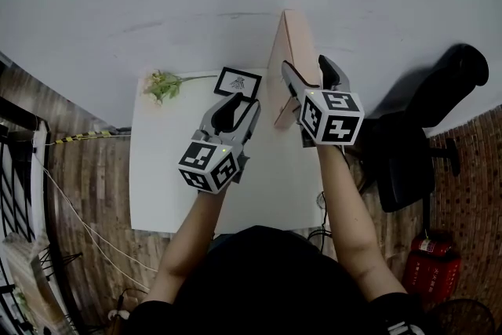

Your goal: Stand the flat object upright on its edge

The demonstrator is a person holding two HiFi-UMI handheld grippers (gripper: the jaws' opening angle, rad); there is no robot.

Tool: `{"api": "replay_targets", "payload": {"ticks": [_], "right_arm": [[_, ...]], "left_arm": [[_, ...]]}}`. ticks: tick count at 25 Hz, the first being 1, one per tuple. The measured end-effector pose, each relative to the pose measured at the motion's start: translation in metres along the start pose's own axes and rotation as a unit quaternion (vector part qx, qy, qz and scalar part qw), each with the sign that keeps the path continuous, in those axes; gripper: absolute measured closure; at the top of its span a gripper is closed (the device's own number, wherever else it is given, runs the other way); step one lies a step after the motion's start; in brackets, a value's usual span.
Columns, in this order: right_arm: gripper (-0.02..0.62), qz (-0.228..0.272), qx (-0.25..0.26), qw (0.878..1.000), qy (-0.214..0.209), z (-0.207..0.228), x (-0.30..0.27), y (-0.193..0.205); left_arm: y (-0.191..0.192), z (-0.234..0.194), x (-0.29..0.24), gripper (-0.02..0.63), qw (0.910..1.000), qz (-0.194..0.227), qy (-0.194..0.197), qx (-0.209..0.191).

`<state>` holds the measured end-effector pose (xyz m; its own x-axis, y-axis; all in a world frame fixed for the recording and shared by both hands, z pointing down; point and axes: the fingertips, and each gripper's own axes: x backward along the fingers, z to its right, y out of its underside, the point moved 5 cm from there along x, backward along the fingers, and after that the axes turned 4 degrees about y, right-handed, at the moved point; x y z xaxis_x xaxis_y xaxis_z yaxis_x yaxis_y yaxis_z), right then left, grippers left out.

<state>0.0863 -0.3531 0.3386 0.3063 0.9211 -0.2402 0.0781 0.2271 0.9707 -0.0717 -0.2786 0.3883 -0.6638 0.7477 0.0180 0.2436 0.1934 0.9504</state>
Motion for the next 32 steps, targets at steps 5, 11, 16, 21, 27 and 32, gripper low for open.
{"api": "replay_targets", "payload": {"ticks": [5,11,16,21,27,32], "right_arm": [[0.268,0.015,0.003,1.000,0.012,0.004,0.010,-0.002],[0.268,0.040,0.023,0.998,0.034,0.005,0.026,-0.011],[0.521,0.089,0.071,0.991,0.072,-0.007,0.065,-0.026],[0.583,0.132,0.061,0.987,0.074,-0.015,0.115,-0.030],[0.584,0.171,0.072,0.979,0.080,-0.021,0.176,-0.045],[0.584,0.167,0.073,0.981,0.069,-0.033,0.200,-0.036]], "left_arm": [[-0.013,0.005,0.010,0.480,0.9997,0.020,-0.008,-0.010],[-0.021,0.011,0.018,0.496,0.9993,0.033,-0.010,-0.014],[-0.038,0.020,0.030,0.594,0.9958,0.045,-0.044,-0.066],[-0.075,0.046,0.049,0.595,0.9858,0.060,-0.075,-0.137],[-0.106,0.079,0.080,0.595,0.9768,0.060,-0.088,-0.186],[-0.105,0.089,0.100,0.595,0.9747,0.051,-0.100,-0.193]]}}
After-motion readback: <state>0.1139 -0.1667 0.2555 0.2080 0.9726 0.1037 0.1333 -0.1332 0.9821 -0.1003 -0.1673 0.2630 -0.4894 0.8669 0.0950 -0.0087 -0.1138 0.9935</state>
